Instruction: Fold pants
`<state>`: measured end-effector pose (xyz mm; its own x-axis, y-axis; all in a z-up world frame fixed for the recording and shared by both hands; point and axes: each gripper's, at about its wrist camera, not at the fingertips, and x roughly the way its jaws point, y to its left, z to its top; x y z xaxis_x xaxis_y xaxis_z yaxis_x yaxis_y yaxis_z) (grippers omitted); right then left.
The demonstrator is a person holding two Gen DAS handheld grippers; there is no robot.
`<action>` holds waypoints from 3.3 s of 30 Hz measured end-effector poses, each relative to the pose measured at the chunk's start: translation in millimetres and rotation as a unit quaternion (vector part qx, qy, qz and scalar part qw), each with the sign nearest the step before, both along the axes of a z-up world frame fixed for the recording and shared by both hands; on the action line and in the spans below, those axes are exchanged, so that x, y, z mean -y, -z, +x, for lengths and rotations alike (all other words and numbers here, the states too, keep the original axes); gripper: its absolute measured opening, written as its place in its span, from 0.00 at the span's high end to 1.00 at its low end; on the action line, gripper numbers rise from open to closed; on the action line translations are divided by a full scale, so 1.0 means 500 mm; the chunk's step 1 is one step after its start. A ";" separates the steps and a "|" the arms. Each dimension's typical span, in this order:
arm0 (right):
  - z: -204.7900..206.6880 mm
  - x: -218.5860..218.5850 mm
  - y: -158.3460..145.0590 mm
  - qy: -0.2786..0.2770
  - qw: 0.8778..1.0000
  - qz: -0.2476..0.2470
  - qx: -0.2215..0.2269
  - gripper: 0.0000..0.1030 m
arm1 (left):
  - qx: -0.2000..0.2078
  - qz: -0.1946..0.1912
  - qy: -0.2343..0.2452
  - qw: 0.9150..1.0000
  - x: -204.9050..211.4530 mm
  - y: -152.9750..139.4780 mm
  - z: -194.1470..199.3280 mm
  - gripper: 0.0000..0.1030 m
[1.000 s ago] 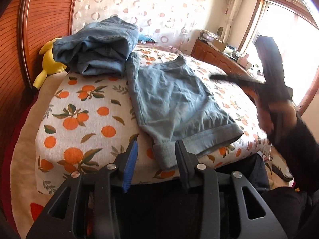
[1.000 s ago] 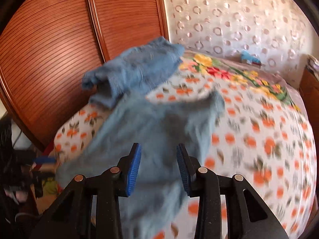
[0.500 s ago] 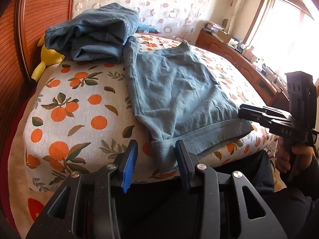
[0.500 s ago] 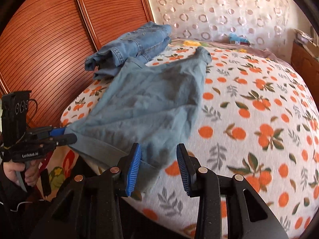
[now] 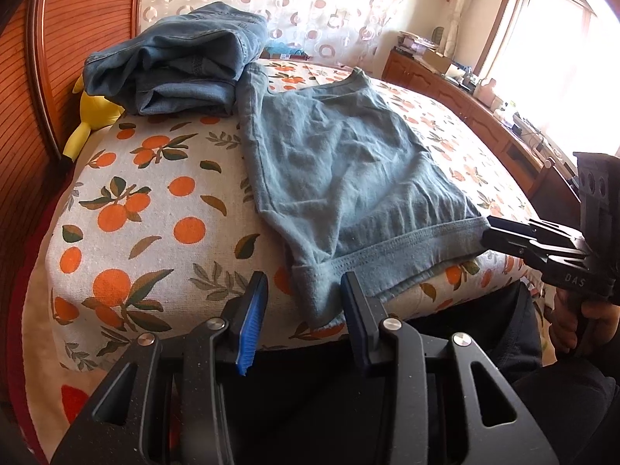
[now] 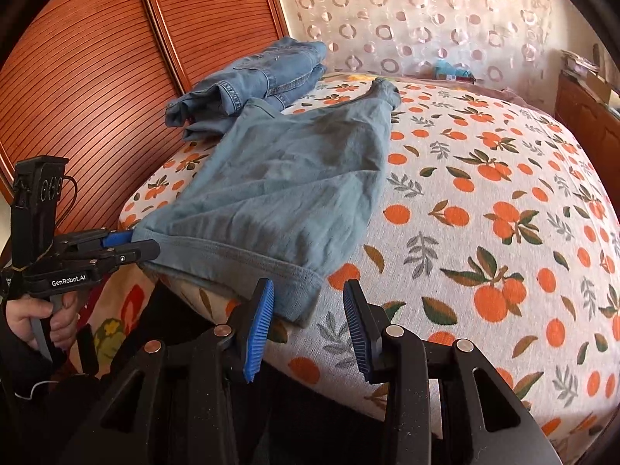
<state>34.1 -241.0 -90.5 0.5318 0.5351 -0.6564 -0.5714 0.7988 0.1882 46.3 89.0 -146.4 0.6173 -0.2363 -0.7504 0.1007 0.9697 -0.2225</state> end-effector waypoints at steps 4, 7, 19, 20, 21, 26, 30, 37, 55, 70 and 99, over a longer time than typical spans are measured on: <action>0.000 -0.005 0.005 -0.004 1.000 0.000 -0.003 0.62 | 0.000 0.002 0.000 1.000 0.002 0.000 -0.002 0.61; 0.000 -0.008 0.010 -0.007 1.000 -0.001 -0.005 0.62 | 0.001 0.011 0.002 1.000 0.007 0.000 -0.005 0.61; 0.007 -0.016 0.023 -0.019 1.000 0.007 -0.010 0.69 | -0.001 0.000 0.004 1.000 0.020 0.015 -0.032 0.64; 0.007 -0.016 0.023 -0.020 1.000 0.007 -0.010 0.70 | 0.005 -0.002 0.003 1.000 0.022 0.013 -0.035 0.64; 0.008 -0.016 0.023 -0.019 1.000 0.006 -0.010 0.70 | 0.010 -0.006 0.004 1.000 0.021 0.008 -0.038 0.64; 0.007 -0.015 0.024 -0.018 1.000 0.008 -0.012 0.70 | 0.022 -0.024 -0.003 0.999 0.012 -0.009 -0.041 0.64; 0.009 -0.016 0.025 -0.017 1.000 0.009 -0.015 0.70 | 0.017 -0.048 -0.009 0.999 0.000 -0.009 -0.033 0.64; 0.009 -0.014 0.024 -0.018 1.000 0.012 -0.015 0.70 | 0.006 -0.061 -0.013 0.998 0.007 0.007 -0.029 0.64; 0.016 -0.002 -0.016 -0.041 0.998 0.051 0.002 0.93 | 0.064 -0.061 -0.008 0.996 0.011 -0.063 0.000 0.93; 0.223 -0.045 -0.110 -0.044 0.998 0.040 0.032 0.94 | 0.089 -0.007 -0.007 0.996 -0.003 -0.138 0.232 0.93; 0.463 -0.085 -0.065 -0.021 0.999 0.026 0.031 0.93 | 0.092 0.009 -0.026 0.995 -0.032 -0.147 0.321 0.56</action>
<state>265.5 -198.4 -57.9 0.5462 0.5905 -0.5941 -0.6166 0.7635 0.1920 206.7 104.8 -72.7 0.7554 -0.1886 -0.6275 0.0876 0.9782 -0.1884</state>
